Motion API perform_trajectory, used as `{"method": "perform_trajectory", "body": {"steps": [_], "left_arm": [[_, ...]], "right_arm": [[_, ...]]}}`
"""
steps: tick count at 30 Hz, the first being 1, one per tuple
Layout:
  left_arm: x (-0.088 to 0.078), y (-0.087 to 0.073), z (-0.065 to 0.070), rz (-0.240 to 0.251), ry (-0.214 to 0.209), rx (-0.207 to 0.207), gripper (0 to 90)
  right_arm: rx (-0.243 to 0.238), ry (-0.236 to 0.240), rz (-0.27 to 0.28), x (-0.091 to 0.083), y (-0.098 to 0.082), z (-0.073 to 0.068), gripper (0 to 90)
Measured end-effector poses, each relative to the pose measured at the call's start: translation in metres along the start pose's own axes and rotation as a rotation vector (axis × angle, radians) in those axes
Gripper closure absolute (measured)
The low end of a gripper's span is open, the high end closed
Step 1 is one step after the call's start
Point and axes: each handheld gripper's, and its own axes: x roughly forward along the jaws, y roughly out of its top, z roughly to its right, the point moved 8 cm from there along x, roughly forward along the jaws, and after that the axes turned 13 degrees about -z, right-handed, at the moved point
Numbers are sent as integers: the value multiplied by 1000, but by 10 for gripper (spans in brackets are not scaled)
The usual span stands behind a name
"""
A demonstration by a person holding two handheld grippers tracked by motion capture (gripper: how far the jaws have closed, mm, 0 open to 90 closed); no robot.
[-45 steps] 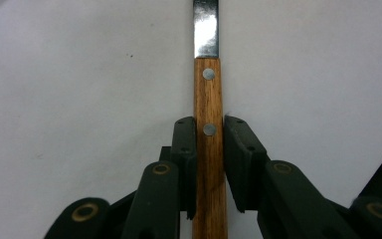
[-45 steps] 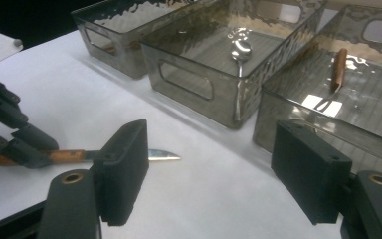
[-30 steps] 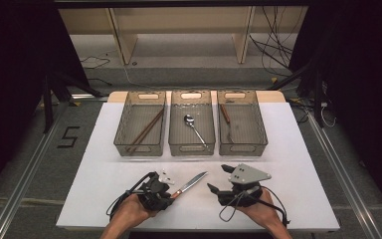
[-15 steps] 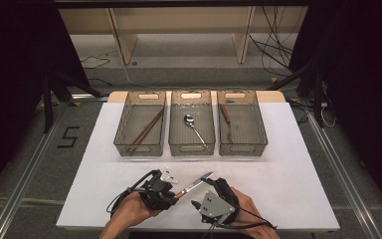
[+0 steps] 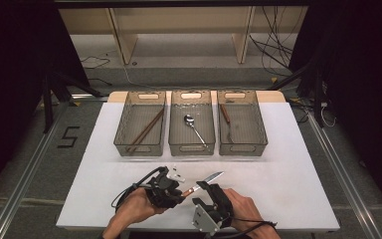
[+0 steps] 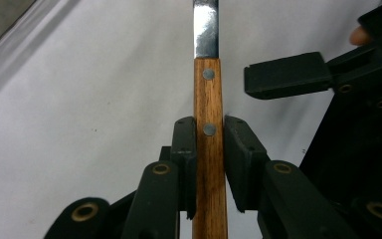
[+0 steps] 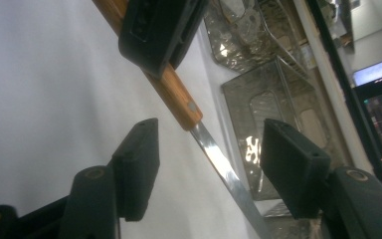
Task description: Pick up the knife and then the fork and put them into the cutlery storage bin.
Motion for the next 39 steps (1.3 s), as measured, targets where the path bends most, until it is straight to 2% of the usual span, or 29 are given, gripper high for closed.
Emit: {"method": "perform_trajectory", "body": {"steps": [6,12,21,31,39], "left_arm": [[-5,7,3,3,-8,29,757],[-8,14,7,2,-15,51,756],[-10,17,9,1,-22,59,756],[-9,18,11,-6,-40,59,756],[-12,19,10,10,-61,47,746]], "right_arm": [[-78,-53,-11,2,1,0,473],[-131,-99,-23,5,1,-2,537],[-209,-178,-27,5,1,-1,640],[-258,-209,-33,6,0,-3,756],[-328,-240,-44,7,-1,-5,804]]}}
